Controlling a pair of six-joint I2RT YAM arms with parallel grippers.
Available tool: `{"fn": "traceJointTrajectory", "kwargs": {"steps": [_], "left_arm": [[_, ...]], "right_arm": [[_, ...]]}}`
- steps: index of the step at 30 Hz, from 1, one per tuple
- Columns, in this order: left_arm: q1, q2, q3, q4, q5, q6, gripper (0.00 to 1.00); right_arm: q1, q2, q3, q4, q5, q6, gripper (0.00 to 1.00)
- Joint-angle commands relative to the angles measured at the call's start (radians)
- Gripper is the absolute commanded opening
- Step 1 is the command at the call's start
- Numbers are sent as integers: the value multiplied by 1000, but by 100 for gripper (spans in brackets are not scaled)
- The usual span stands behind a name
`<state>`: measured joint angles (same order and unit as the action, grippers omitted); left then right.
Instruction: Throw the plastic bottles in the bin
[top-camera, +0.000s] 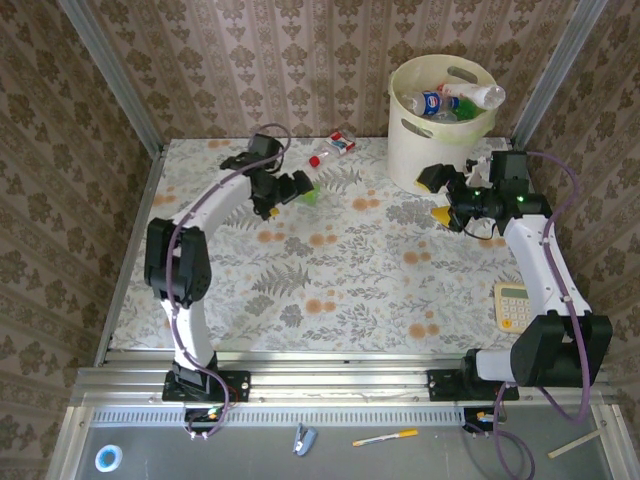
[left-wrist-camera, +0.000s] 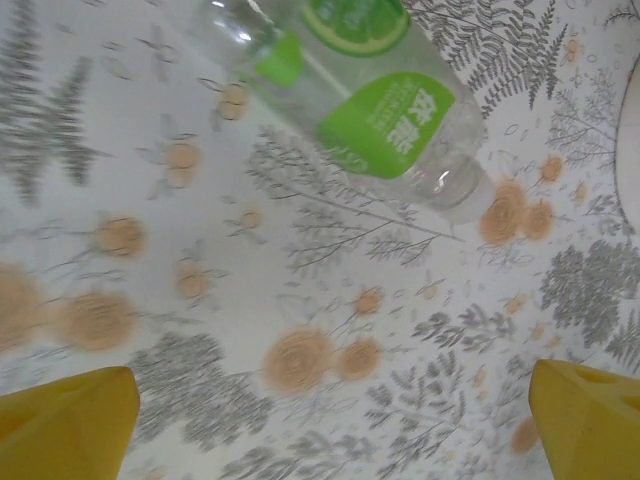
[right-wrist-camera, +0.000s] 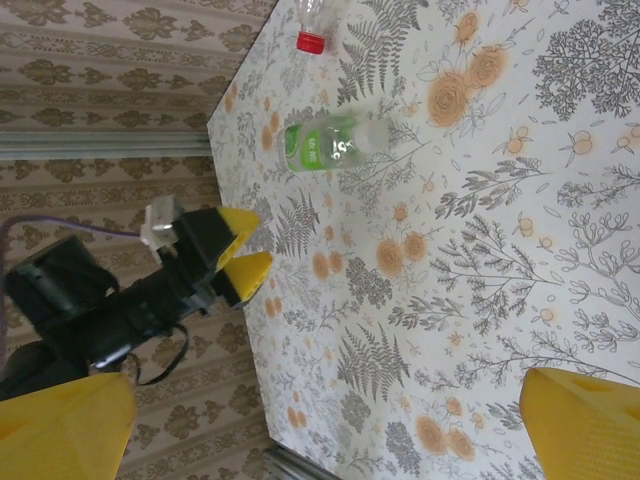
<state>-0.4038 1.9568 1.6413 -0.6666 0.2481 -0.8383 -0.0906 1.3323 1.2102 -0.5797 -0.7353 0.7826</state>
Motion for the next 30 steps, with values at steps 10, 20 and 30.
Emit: {"fn": "traceJointTrajectory", "kwargs": {"steps": [10,20,30], "left_arm": [[-3,258,238,85,-23,-230,100],[-9,383,389,24,-40,-263,100],[-8,497,479,-85,-43,-235,100]], "right_arm": [[-1,-10,18,-46,-42,-55,100],[-3,-3,1,-26,-61,-59,100],[-4,16,7,-8,-67,-60,100]]}}
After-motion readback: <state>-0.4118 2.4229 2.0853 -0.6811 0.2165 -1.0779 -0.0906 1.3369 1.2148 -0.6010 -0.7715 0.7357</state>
